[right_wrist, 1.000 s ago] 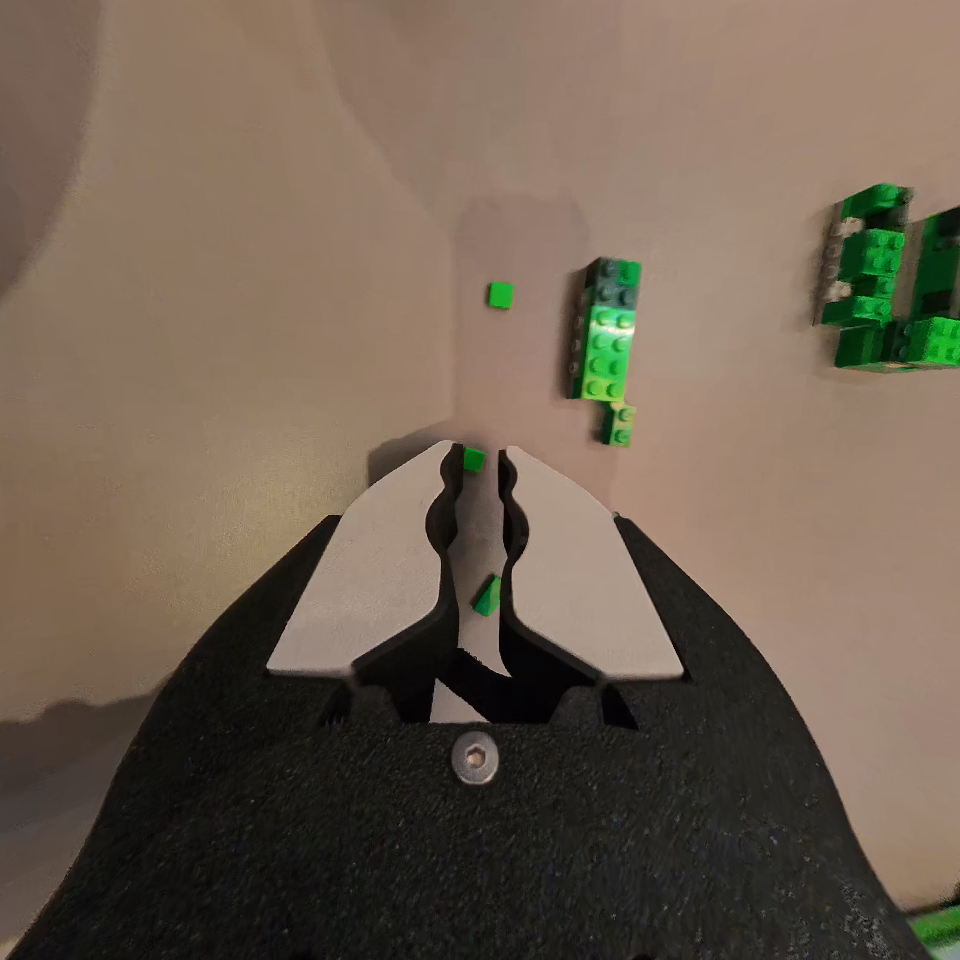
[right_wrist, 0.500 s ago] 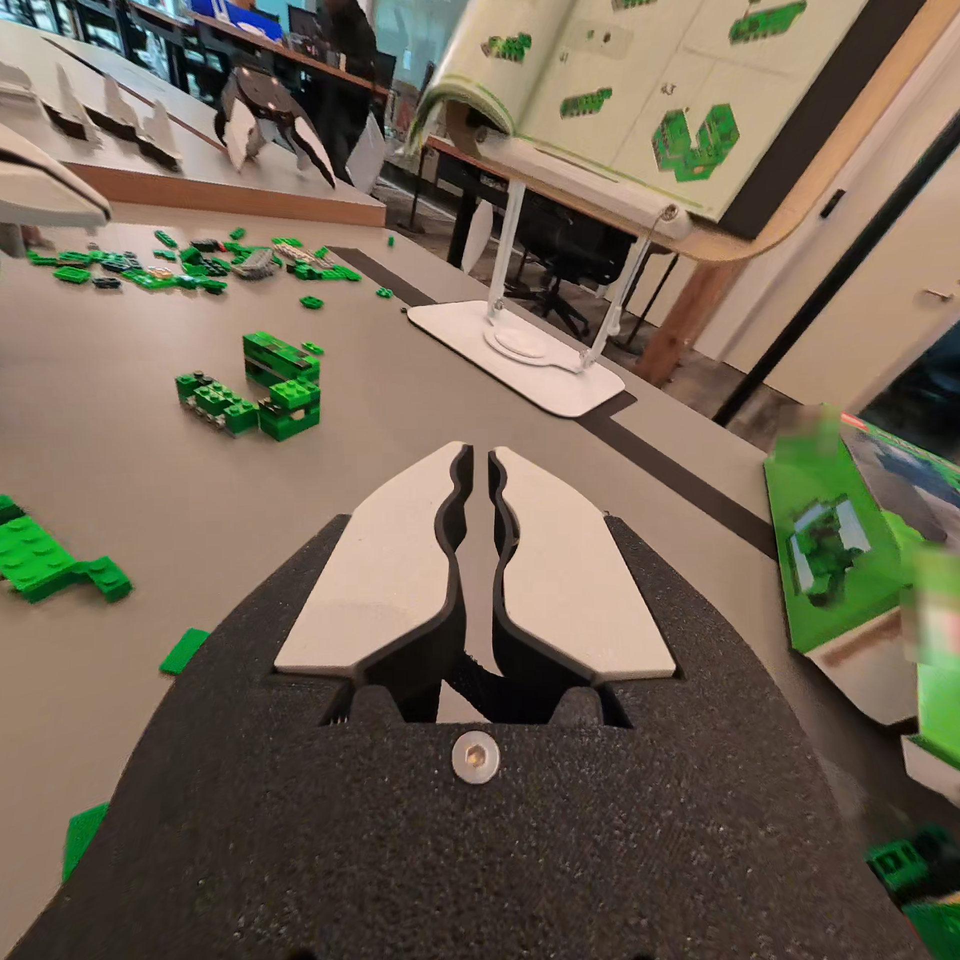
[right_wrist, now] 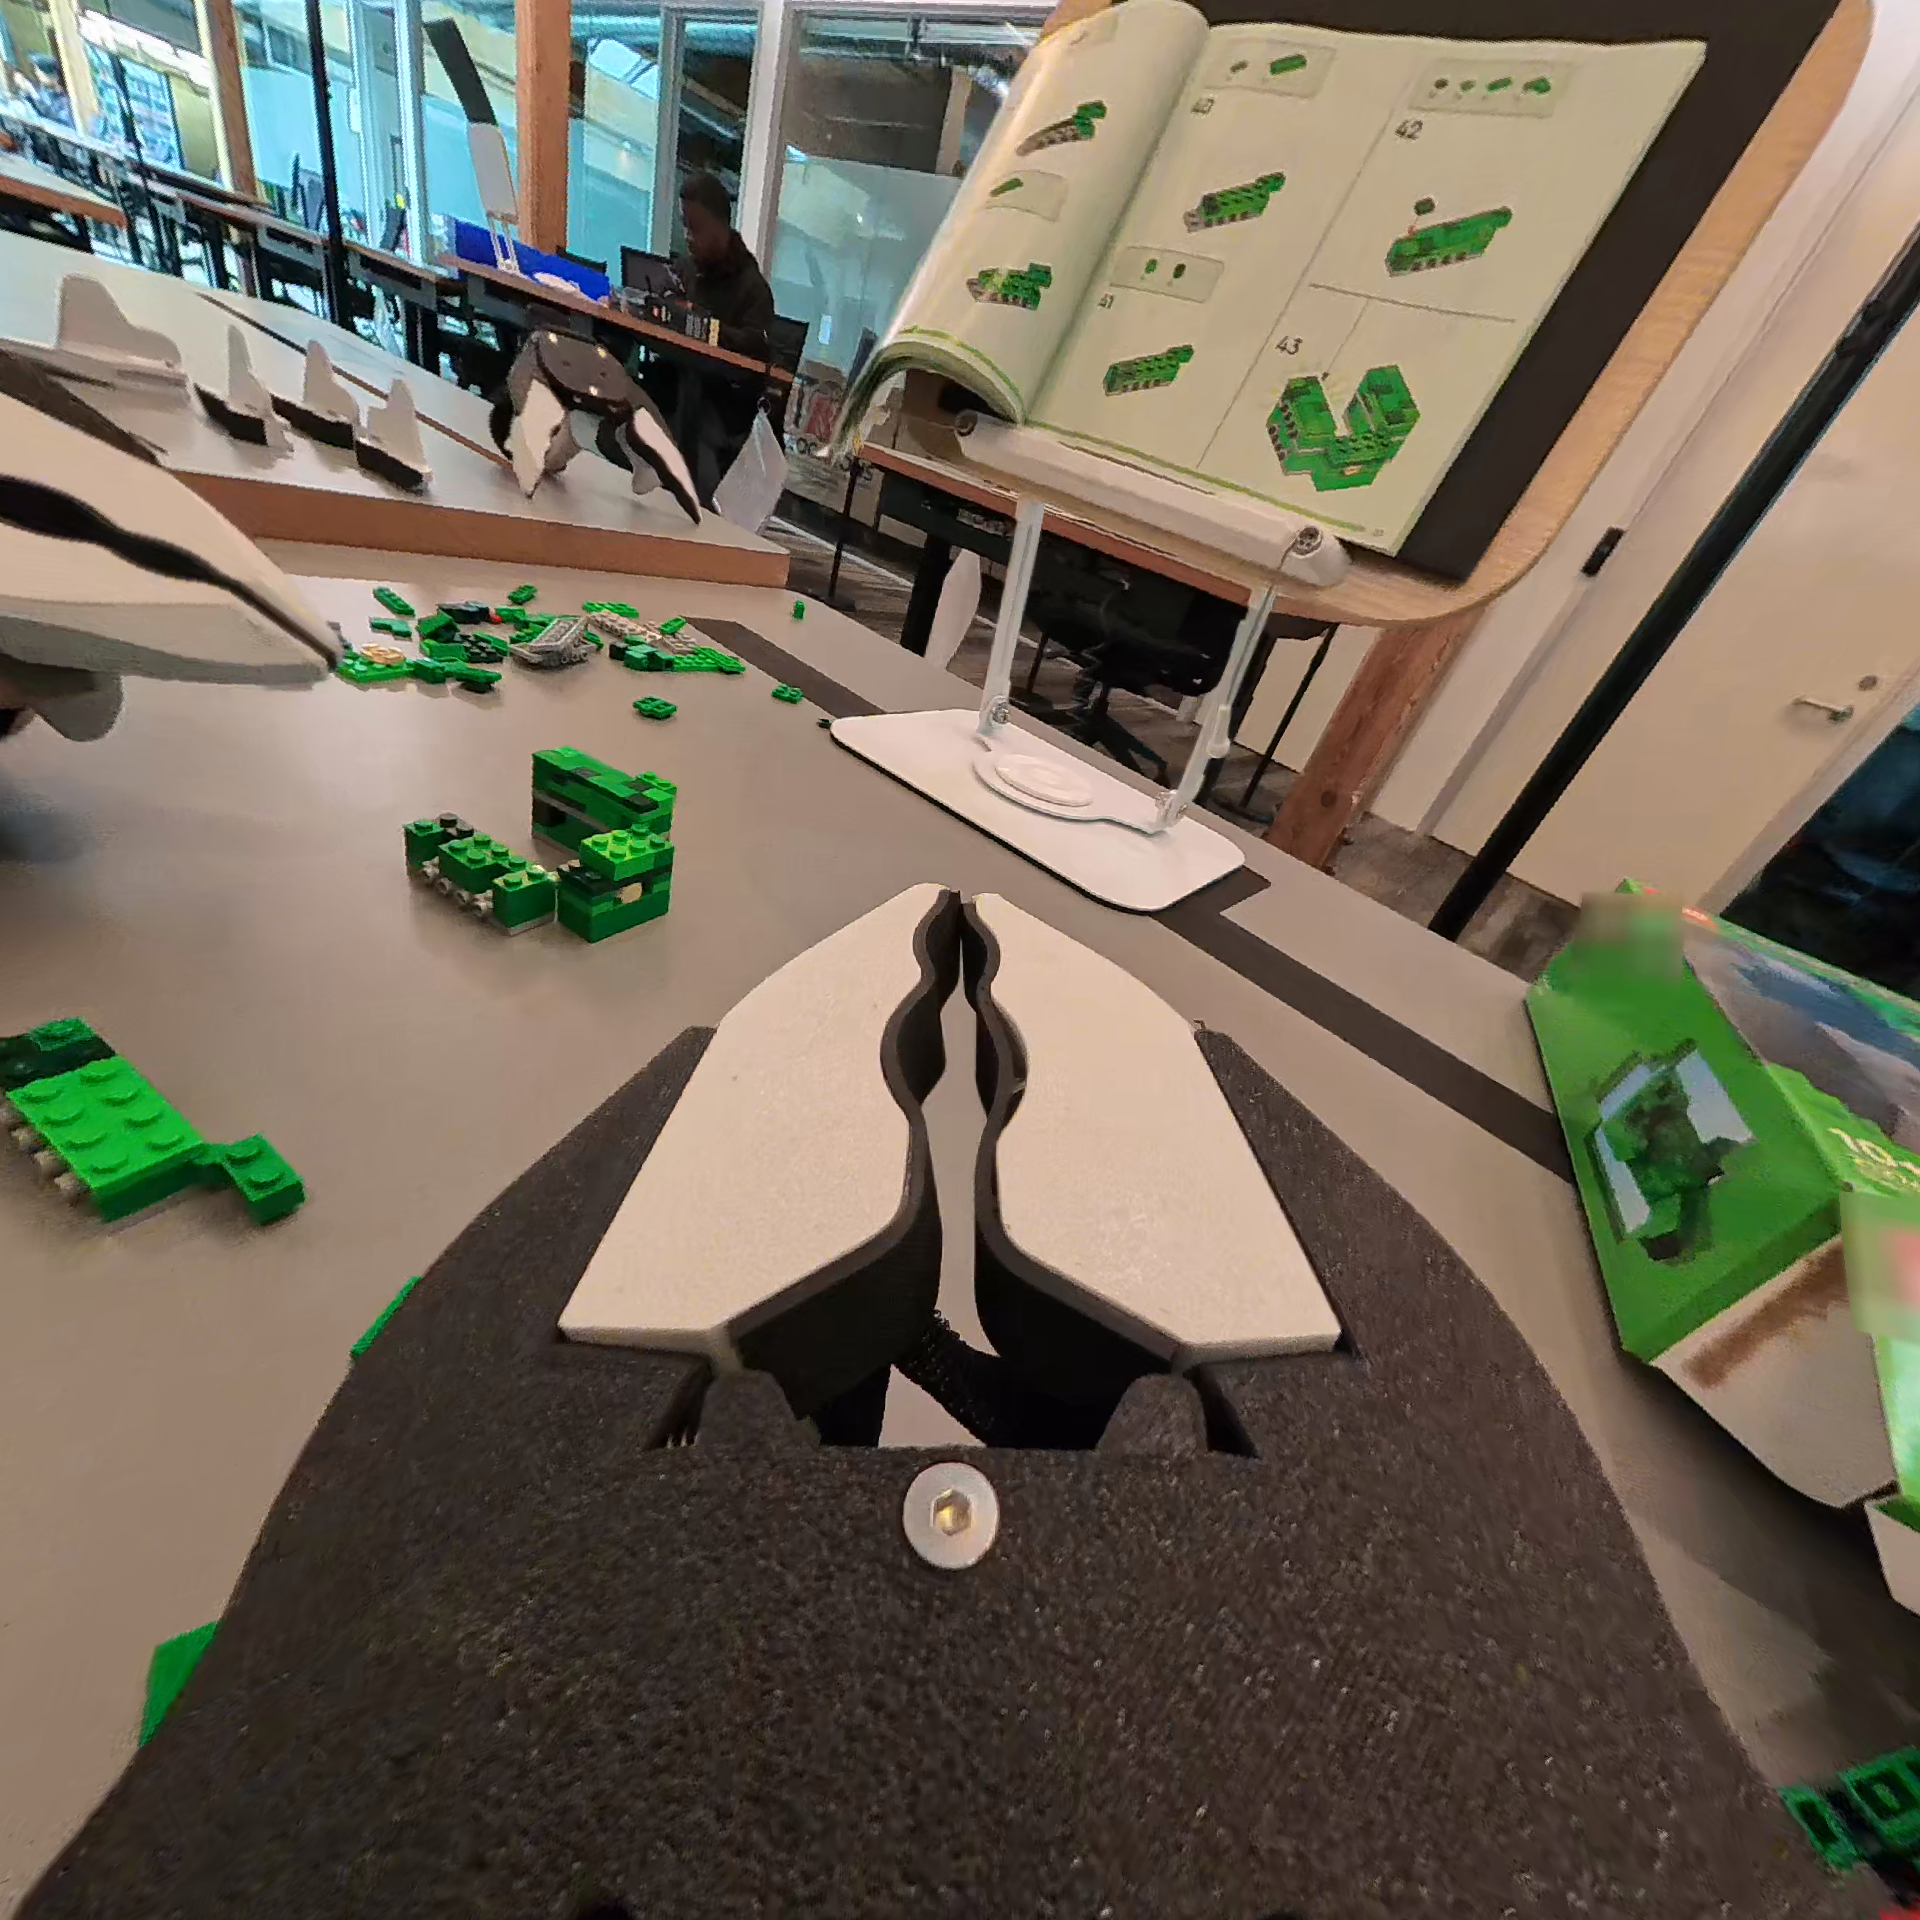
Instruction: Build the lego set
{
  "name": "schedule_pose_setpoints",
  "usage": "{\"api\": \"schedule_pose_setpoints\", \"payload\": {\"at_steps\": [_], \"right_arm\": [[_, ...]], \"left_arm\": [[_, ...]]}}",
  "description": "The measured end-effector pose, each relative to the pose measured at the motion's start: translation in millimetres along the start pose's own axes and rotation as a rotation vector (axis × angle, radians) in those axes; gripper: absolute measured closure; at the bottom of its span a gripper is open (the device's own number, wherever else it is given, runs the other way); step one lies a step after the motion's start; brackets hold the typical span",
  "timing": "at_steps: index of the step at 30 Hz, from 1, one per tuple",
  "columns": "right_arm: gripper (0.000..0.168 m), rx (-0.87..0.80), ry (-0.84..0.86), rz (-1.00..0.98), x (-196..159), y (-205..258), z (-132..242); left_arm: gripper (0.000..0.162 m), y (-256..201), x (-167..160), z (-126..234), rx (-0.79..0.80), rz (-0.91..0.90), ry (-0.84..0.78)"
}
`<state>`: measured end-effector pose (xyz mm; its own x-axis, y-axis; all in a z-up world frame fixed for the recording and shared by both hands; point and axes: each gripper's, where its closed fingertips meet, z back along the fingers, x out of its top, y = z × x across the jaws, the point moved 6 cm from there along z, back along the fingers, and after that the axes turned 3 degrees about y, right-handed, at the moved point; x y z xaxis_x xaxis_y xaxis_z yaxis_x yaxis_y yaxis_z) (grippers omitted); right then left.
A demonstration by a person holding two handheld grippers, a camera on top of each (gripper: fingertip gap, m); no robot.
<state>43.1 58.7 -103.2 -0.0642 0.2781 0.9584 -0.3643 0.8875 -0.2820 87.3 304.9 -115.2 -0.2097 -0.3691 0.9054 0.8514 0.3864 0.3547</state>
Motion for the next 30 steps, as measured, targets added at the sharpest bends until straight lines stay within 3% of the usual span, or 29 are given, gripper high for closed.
{"api": "schedule_pose_setpoints", "payload": {"at_steps": [4, 9, 15, 16, 17, 21, 30], "right_arm": [[0.167, -0.057, -0.002, 0.019, -0.5, -2.5, 0.5], [0.167, -0.054, -0.007, -0.007, -0.5, -4.6, 1.2], [0.167, -0.049, 0.005, 0.001, -1.2, -3.7, -0.1], [0.167, -0.049, 0.006, 0.002, -1.2, -3.5, -0.3], [0.167, -0.047, 0.007, 0.002, -1.2, -3.4, -0.3], [0.168, -0.046, 0.007, -0.001, -1.3, -3.7, -0.5], [0.168, -0.036, 0.008, -0.002, -1.3, -3.5, -0.5]], "left_arm": [[0.162, 3.8, -1.4, 8.8, 0.067, -0.176, 0.082], [0.162, 37.4, -8.4, 45.9, 0.177, 0.027, 0.131], [0.162, 68.0, -50.7, 100.1, 0.301, 0.343, 0.348], [0.150, 68.8, -56.6, 105.7, 0.303, 0.382, 0.382], [0.149, 69.7, -62.2, 111.0, 0.312, 0.416, 0.427], [0.143, 74.3, -75.5, 125.3, 0.358, 0.453, 0.554], [0.144, 114.4, -89.9, 130.1, 0.341, 0.479, 0.651]]}}
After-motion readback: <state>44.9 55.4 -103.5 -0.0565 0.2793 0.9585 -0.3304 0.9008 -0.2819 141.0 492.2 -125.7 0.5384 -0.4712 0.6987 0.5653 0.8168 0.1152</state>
